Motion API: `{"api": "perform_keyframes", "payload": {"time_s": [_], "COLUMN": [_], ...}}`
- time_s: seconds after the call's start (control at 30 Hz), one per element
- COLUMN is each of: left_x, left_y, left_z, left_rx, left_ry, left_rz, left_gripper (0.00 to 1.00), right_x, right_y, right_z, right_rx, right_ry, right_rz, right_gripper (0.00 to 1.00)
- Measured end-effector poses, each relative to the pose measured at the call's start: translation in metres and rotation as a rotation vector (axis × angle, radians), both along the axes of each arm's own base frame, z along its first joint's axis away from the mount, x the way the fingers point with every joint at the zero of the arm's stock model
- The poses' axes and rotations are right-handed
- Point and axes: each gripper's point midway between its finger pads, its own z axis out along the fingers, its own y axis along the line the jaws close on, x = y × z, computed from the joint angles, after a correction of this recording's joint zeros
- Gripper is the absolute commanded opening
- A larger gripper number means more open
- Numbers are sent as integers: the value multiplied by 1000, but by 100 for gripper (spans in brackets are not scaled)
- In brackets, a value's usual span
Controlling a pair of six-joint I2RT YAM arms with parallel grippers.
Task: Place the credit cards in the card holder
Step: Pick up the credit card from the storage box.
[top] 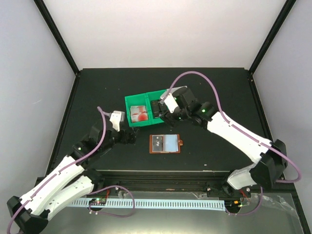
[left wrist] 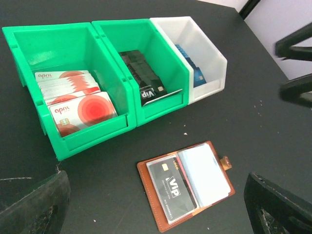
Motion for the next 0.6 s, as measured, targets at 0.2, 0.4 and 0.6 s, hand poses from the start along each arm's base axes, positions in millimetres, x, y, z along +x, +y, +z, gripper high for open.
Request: {"api": "perform_keyframes", "payload": {"time_s": [0.2,0.4,0.6], "left_x": [-7,-8,-5], "left_y": [-5,-3,1], "left_z": [12,11,8], "left_rx": [-6,-9,-16], "left_ry": [-8,1,21], "left_rz": [-66,-84,-73], "left_gripper": [99,99,99], "right_x": [12,53,66], "right_y": [25,37,28], "right_z": [-15,-26,-68], "right_rx": [-77,-136,-235], "right_ry": [-17,-26,55], "right_rz": [194,271,331], "right_gripper": [59,57,56]}}
